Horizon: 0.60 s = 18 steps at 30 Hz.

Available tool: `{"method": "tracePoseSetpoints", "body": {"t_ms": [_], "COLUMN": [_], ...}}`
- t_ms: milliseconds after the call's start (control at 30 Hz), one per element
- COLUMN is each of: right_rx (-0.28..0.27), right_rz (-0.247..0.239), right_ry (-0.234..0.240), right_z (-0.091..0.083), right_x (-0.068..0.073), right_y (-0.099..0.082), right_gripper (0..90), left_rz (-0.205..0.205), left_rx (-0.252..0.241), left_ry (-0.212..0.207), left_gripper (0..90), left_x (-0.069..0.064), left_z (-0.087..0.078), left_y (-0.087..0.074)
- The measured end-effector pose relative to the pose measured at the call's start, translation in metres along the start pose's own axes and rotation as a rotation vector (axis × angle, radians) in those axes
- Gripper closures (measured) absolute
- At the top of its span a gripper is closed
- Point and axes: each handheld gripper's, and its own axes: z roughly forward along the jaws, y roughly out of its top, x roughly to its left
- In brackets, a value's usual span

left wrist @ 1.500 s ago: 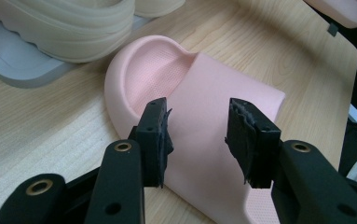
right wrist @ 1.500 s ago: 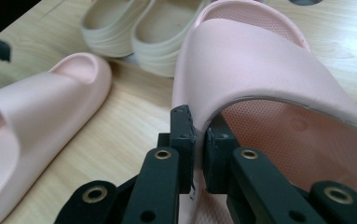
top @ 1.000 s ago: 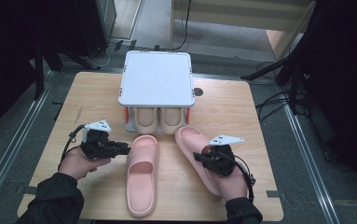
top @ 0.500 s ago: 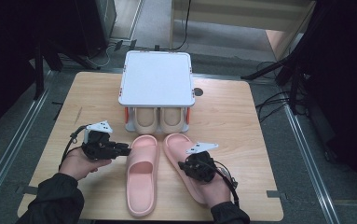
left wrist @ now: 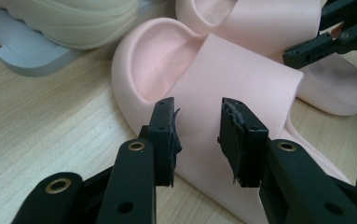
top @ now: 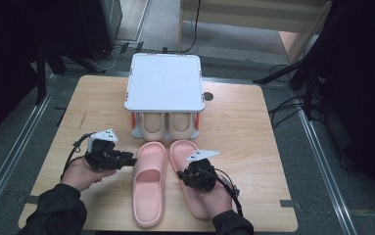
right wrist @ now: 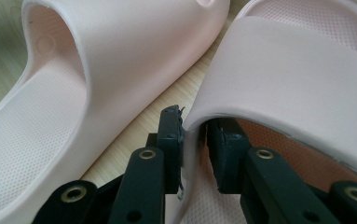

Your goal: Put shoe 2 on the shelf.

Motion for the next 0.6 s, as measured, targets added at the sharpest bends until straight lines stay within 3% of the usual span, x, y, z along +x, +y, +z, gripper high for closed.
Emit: {"method": "tracePoseSetpoints", "body": {"t_ms": [133,333,500,600], "right_rx": [-0.017,-0.032,-0.063,-0.084], "right_rz": [0.006,0.004,0.019,0.029], "right_ry": [0.044,0.054,0.074,0.064], "right_z": [-0.006,-0.024,-0.048,-0.058], "right_x": [-0.001,-0.001,-0.008,-0.017], "right_y": [0.001,0.000,-0.004,-0.006], "right_gripper": [65.8,65.0,82.3,86.2], "left_rz": [-0.018,-0.033,-0.040,-0.054], "left_rx": [-0.003,0.004,-0.006,-0.015], "left_ry": [0.005,0.012,0.014,0.012], "left_gripper": [62.6,59.9,63.8,68.3], "left_x": [0.001,0.002,0.003,0.003], "left_z": [-0.002,-0.002,-0.006,-0.008], "left_y": [-0.001,-0.001,-0.001,-0.001]}}
